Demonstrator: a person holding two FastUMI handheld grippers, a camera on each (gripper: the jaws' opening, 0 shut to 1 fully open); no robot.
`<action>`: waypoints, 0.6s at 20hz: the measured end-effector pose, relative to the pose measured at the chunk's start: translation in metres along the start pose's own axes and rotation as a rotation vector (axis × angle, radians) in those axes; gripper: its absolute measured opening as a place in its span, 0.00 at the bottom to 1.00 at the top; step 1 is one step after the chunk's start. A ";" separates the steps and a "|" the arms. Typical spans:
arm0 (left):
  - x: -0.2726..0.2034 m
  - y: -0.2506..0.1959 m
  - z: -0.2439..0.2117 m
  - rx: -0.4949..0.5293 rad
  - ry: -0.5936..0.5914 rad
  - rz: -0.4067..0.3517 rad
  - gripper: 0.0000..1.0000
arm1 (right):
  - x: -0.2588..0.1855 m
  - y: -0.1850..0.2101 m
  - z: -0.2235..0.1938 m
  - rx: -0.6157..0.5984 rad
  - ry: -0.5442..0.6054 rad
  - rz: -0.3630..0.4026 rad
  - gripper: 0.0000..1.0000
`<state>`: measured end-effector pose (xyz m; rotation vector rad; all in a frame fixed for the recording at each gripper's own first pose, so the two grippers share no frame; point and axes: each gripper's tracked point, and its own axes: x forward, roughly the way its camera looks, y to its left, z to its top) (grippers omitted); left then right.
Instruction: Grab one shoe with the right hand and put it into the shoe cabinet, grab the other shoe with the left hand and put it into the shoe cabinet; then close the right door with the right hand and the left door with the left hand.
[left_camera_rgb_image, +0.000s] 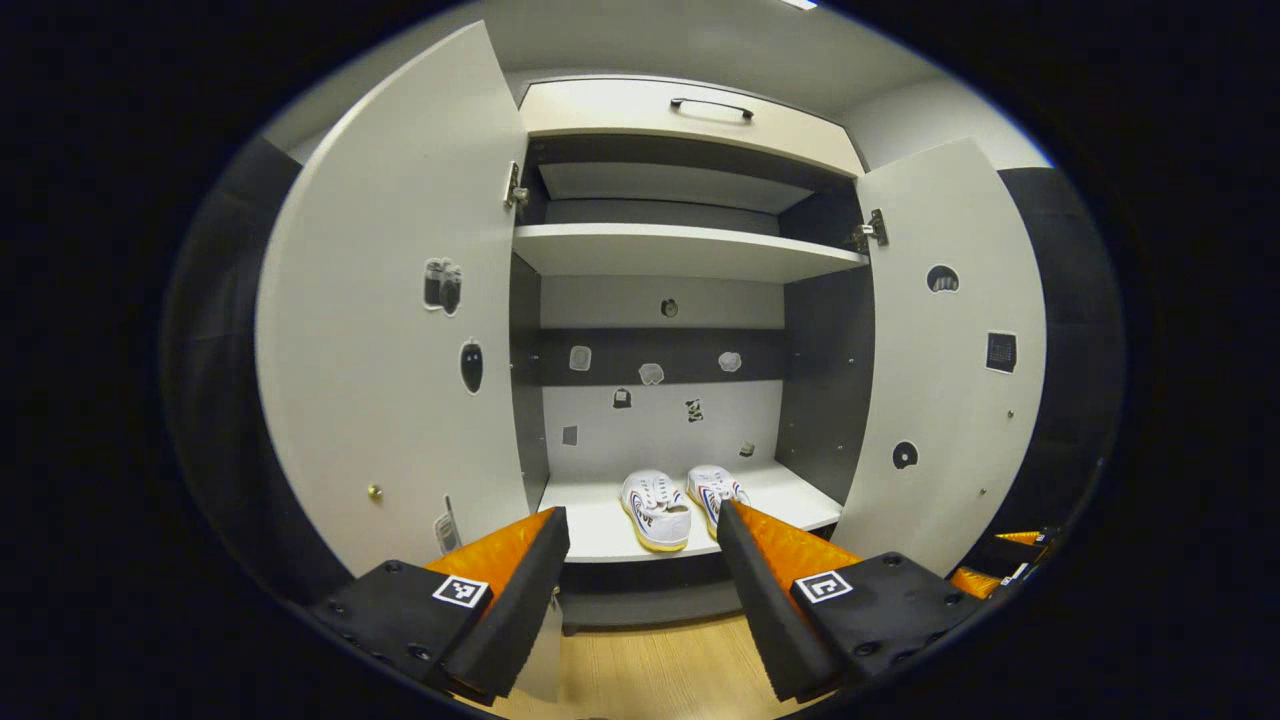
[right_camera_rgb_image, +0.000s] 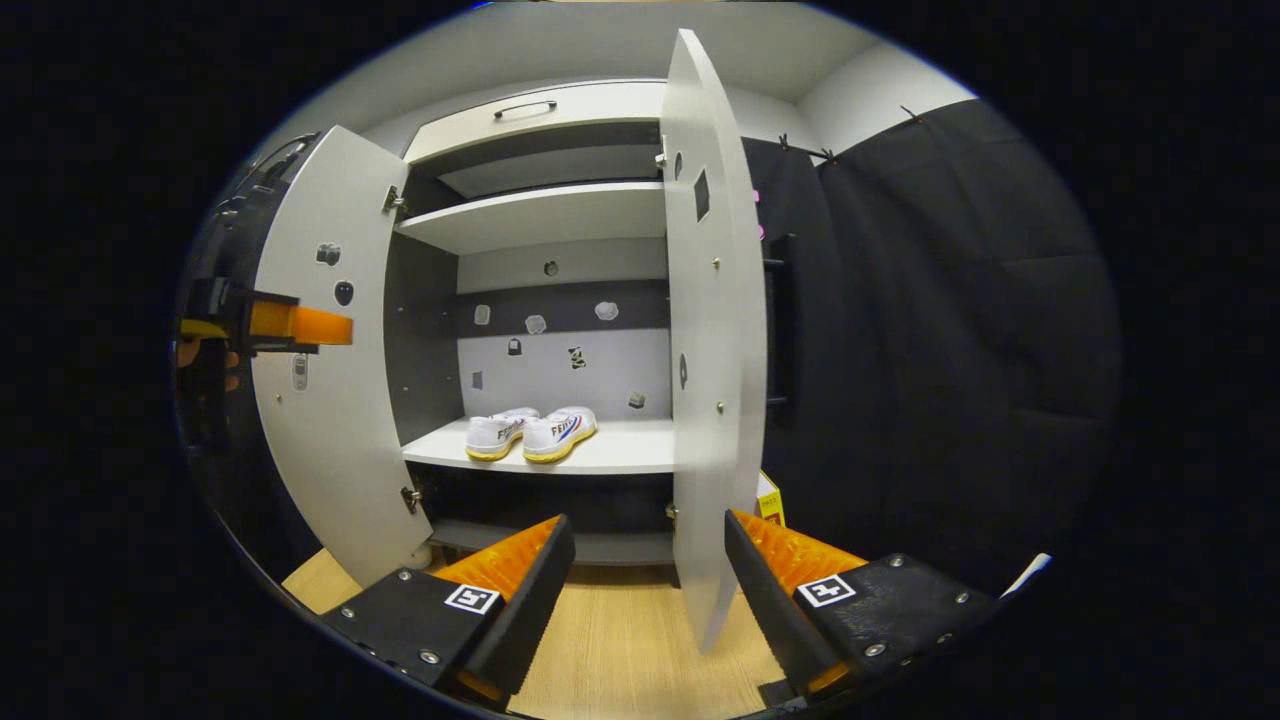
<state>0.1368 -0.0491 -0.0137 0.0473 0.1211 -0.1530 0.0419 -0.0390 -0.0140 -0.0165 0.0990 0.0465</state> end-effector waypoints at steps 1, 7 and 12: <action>-0.014 0.003 0.001 -0.005 -0.023 -0.003 0.95 | -0.001 -0.008 0.001 0.008 -0.006 -0.009 0.92; -0.086 0.042 0.004 0.036 -0.125 0.060 0.96 | 0.001 -0.077 0.015 0.035 -0.039 -0.142 0.92; -0.115 0.081 -0.013 -0.002 -0.116 0.120 0.95 | 0.018 -0.118 0.017 -0.016 -0.050 -0.224 0.92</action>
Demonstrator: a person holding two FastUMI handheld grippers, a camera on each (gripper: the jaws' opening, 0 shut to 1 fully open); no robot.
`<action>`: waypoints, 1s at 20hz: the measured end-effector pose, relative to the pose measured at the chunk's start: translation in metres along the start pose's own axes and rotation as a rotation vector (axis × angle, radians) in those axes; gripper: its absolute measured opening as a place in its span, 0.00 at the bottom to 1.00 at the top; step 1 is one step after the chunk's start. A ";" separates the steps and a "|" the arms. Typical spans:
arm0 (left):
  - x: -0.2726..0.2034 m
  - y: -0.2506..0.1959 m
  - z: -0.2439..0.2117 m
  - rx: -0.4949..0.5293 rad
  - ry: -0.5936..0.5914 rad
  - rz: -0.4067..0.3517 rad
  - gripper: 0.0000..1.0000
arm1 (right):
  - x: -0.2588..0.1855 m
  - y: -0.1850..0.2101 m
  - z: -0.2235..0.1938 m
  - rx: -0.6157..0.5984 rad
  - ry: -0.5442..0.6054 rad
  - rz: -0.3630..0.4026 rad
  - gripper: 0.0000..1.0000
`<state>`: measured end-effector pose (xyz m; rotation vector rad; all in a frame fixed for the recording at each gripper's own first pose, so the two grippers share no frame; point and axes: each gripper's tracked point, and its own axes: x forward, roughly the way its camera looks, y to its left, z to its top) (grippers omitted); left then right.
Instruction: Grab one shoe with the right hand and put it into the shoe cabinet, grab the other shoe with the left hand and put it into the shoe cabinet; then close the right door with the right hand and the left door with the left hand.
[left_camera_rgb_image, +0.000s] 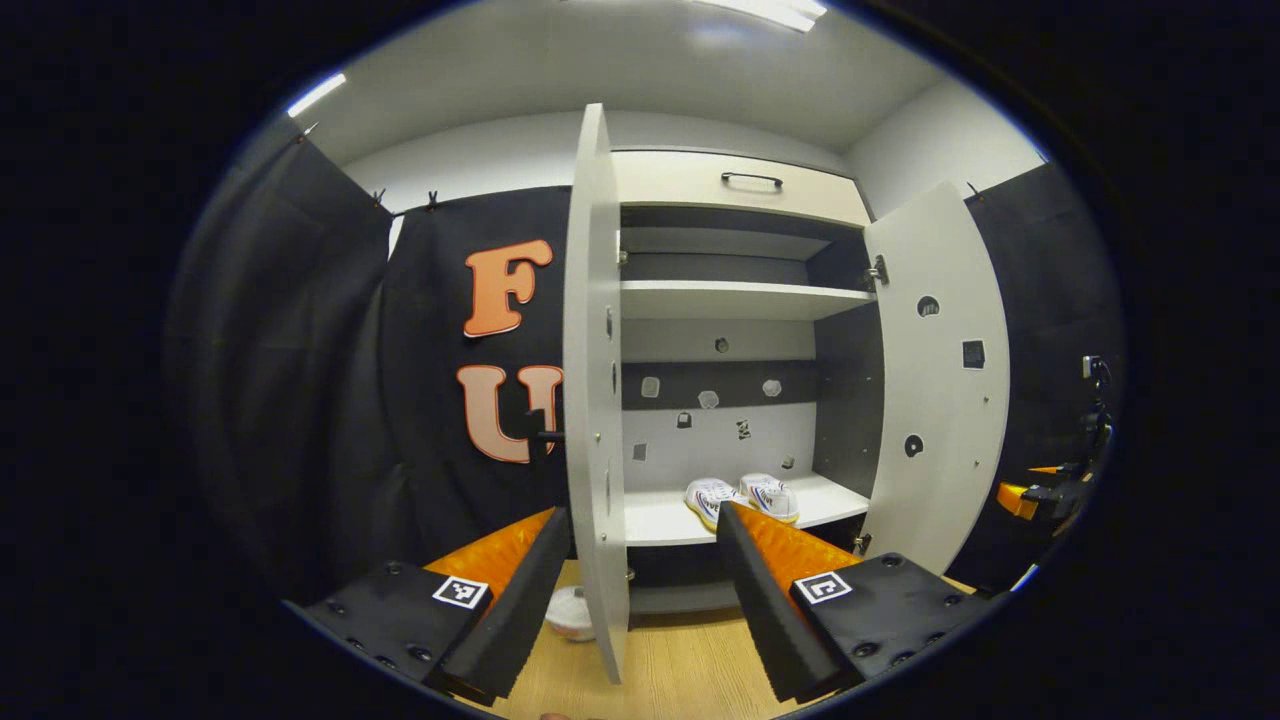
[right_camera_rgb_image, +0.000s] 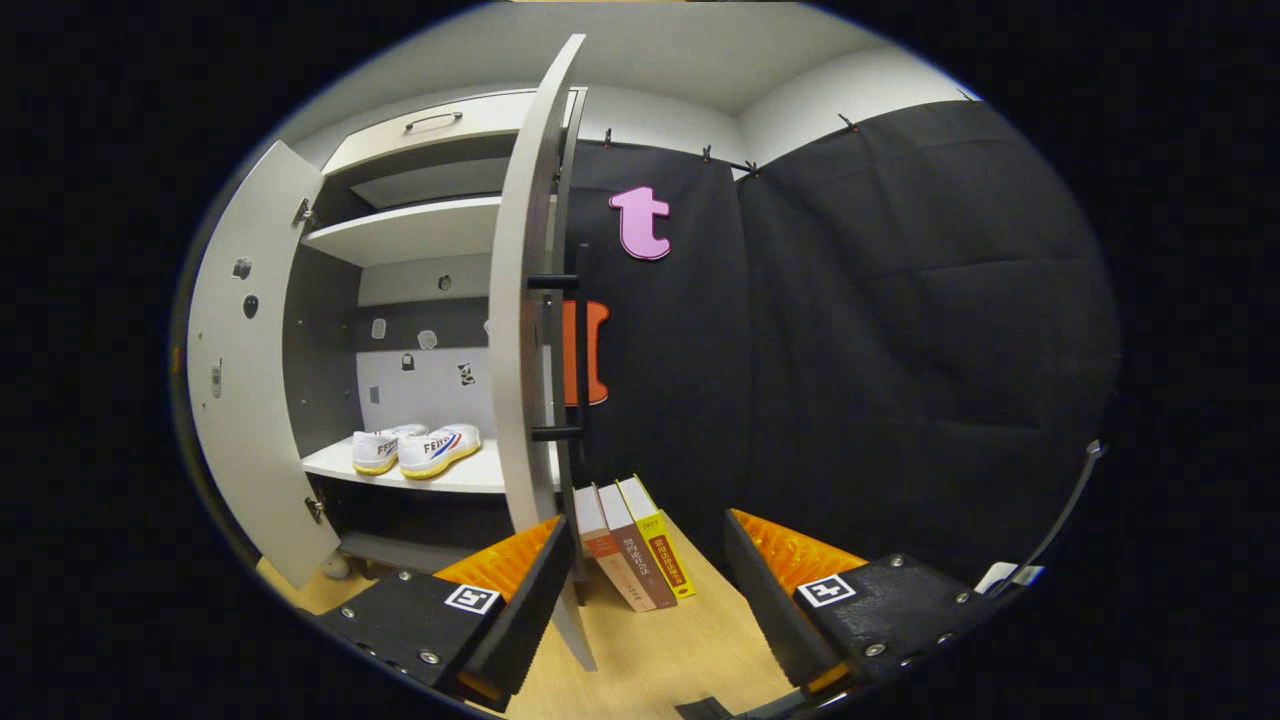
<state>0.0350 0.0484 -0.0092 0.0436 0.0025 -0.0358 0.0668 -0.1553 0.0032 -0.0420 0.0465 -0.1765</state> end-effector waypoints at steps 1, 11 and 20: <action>-0.005 0.011 -0.004 -0.010 0.006 0.014 0.96 | 0.009 -0.001 0.000 -0.011 -0.007 -0.002 0.93; -0.017 0.078 -0.023 -0.023 0.014 0.124 0.95 | 0.055 0.002 -0.003 0.003 -0.013 0.043 0.91; -0.005 0.106 -0.049 -0.052 0.068 0.169 0.95 | 0.051 0.067 -0.009 0.063 0.000 0.174 0.89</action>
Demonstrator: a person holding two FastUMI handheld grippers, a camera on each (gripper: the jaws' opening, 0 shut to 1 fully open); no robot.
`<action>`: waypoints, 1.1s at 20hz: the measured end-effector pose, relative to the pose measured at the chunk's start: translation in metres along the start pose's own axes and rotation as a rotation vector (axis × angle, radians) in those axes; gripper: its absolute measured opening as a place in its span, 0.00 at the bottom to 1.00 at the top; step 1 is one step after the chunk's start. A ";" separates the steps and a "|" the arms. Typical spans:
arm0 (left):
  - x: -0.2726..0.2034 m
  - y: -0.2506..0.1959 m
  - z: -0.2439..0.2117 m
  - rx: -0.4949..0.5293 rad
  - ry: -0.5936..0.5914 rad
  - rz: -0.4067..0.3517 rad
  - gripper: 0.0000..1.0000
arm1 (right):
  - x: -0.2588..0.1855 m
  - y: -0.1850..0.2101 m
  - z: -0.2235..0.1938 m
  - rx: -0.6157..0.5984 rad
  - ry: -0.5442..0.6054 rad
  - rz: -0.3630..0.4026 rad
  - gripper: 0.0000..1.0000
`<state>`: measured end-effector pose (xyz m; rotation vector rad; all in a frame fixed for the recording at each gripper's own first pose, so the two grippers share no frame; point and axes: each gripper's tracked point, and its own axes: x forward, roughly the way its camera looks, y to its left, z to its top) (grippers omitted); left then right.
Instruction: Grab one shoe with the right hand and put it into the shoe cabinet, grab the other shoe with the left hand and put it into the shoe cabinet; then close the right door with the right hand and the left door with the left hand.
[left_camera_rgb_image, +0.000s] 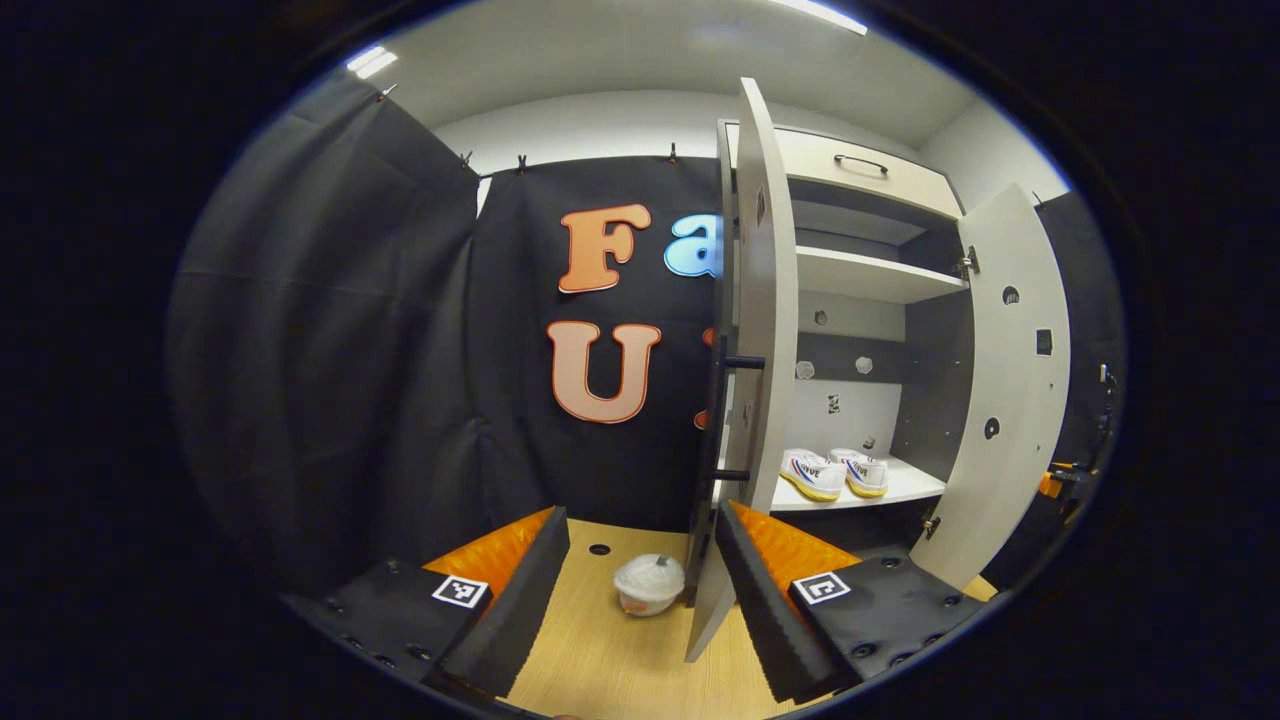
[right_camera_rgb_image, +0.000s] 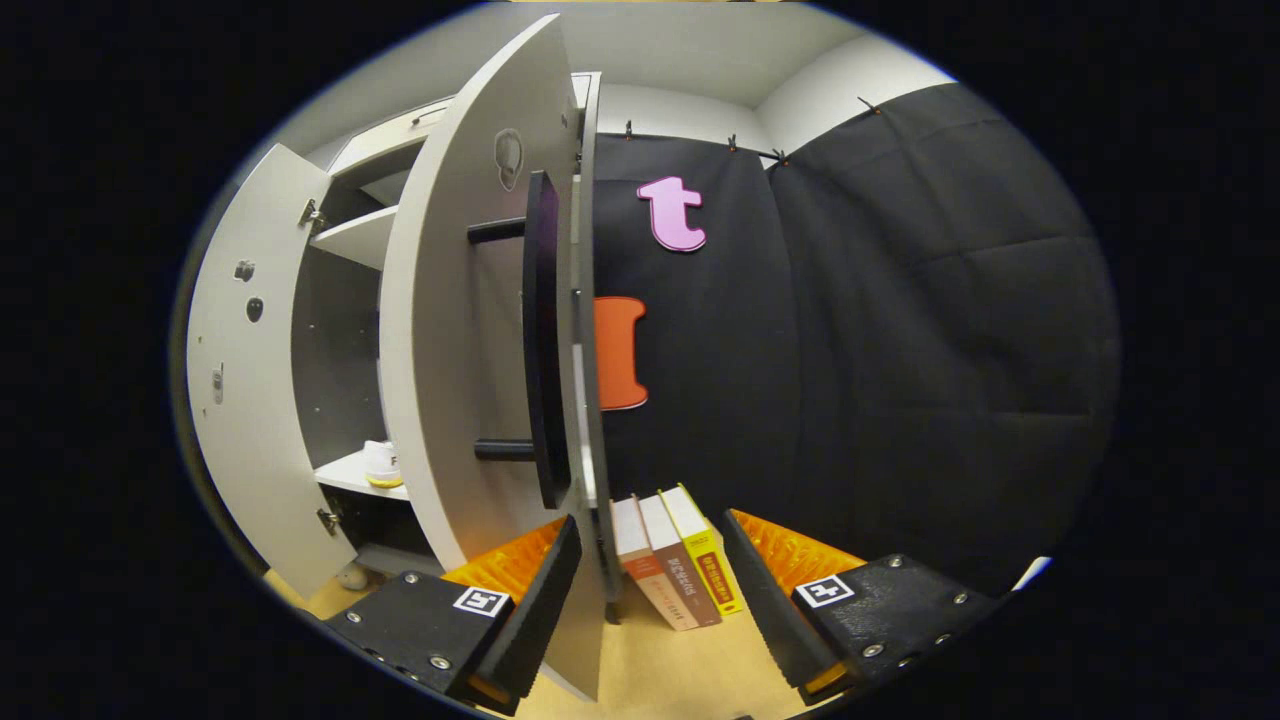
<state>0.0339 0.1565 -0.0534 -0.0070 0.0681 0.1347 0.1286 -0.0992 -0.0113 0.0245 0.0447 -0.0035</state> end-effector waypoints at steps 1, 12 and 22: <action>0.001 0.001 -0.002 -0.001 0.001 0.002 0.95 | 0.001 0.011 -0.001 -0.002 0.001 0.021 0.89; 0.006 0.018 -0.004 -0.012 -0.003 0.030 0.95 | 0.035 0.120 -0.005 -0.043 -0.001 0.221 0.88; 0.011 0.041 -0.014 -0.003 0.022 0.077 0.95 | 0.068 0.156 -0.009 -0.063 0.004 0.235 0.90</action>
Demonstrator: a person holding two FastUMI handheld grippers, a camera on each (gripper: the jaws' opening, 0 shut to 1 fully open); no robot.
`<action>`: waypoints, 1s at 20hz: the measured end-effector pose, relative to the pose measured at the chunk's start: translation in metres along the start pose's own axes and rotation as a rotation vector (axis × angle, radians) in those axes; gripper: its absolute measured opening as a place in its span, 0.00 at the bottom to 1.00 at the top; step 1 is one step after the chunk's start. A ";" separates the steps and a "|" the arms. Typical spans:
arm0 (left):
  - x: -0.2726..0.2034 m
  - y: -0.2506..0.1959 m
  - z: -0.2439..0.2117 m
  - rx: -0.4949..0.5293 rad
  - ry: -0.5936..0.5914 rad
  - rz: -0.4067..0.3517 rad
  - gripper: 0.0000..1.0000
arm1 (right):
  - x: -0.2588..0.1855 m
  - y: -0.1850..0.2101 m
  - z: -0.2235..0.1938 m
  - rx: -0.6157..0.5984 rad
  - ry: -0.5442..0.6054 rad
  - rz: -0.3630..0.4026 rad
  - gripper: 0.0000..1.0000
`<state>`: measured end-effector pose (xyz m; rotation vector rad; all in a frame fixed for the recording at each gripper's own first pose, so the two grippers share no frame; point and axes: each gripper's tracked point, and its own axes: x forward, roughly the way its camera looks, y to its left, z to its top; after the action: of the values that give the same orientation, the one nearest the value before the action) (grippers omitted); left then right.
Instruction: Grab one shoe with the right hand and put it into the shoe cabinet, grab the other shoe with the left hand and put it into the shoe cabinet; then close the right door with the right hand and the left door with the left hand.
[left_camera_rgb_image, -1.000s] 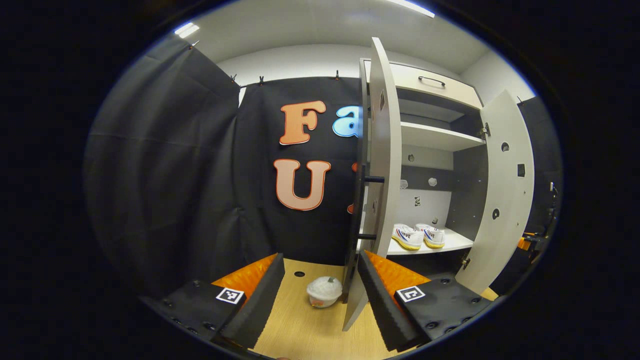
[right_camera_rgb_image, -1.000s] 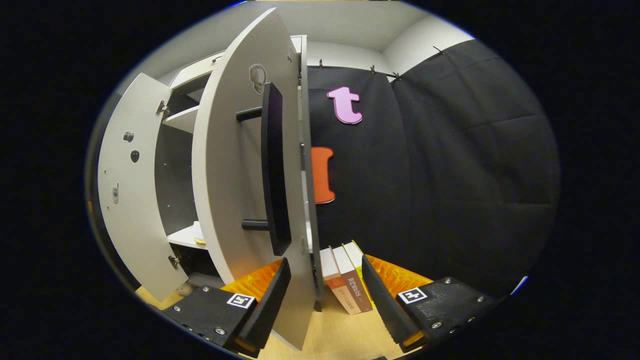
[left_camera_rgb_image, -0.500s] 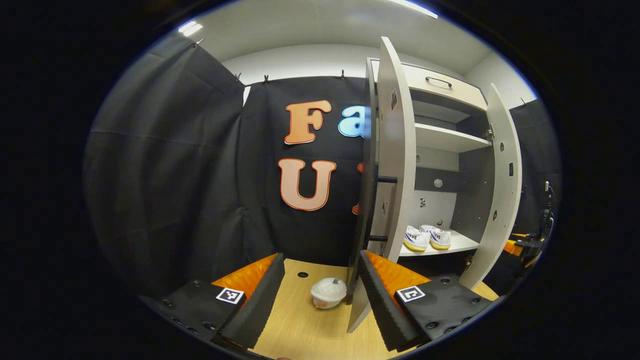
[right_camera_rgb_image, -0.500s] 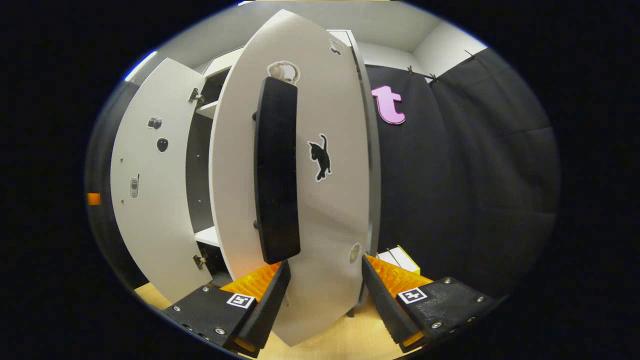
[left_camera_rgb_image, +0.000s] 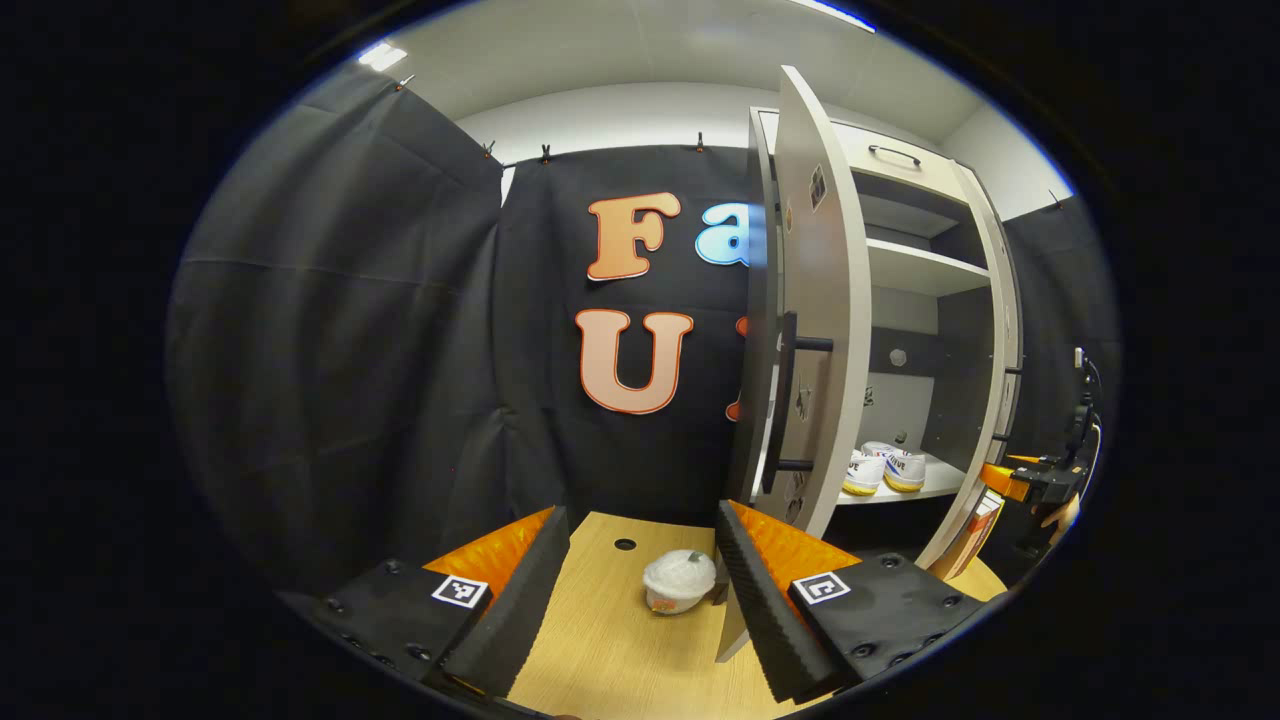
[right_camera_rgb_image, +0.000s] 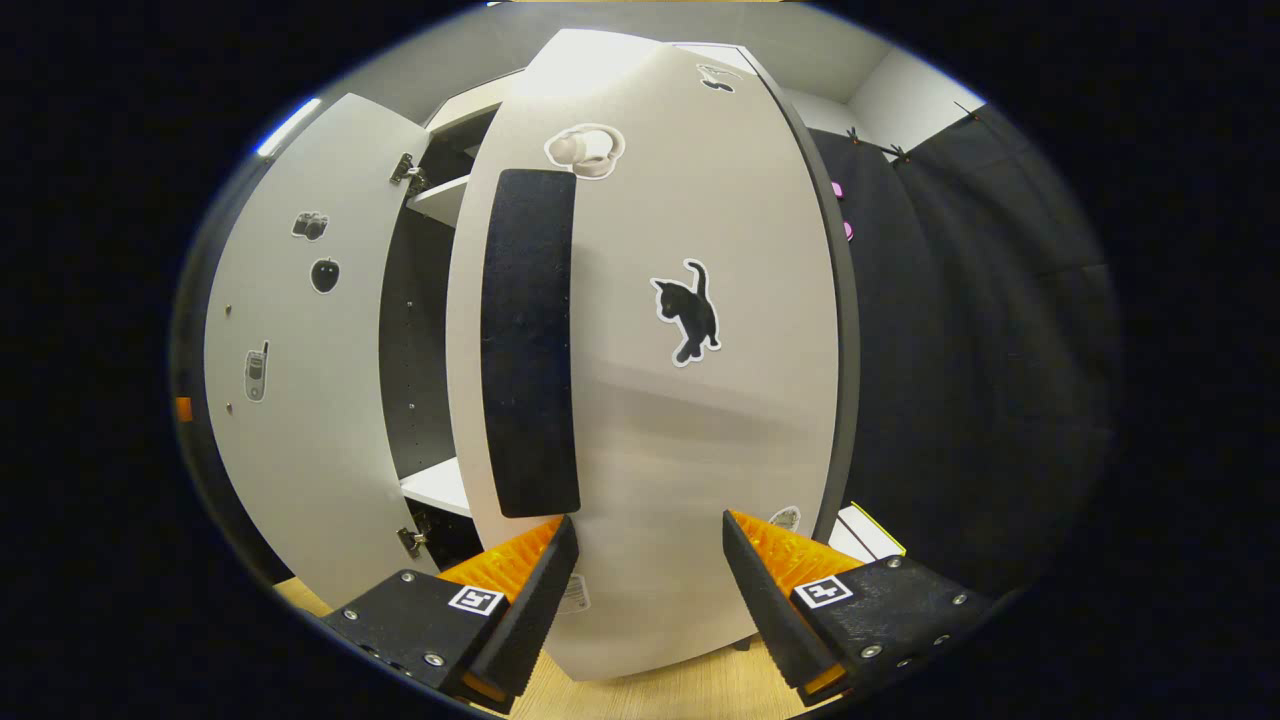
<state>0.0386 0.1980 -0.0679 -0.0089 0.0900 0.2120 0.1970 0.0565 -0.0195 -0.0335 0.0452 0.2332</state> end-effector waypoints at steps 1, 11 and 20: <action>0.002 0.001 -0.003 0.000 0.003 0.001 0.95 | 0.002 0.001 0.000 0.005 0.002 0.002 0.90; 0.041 -0.010 -0.032 0.007 0.030 -0.043 0.95 | 0.013 0.004 0.000 0.009 0.024 -0.031 0.90; 0.072 -0.046 -0.056 -0.089 0.051 -0.176 0.95 | 0.019 0.005 0.002 -0.014 0.024 -0.044 0.90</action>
<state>0.1130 0.1669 -0.1300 -0.1106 0.1304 0.0392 0.2146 0.0660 -0.0185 -0.0507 0.0667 0.1893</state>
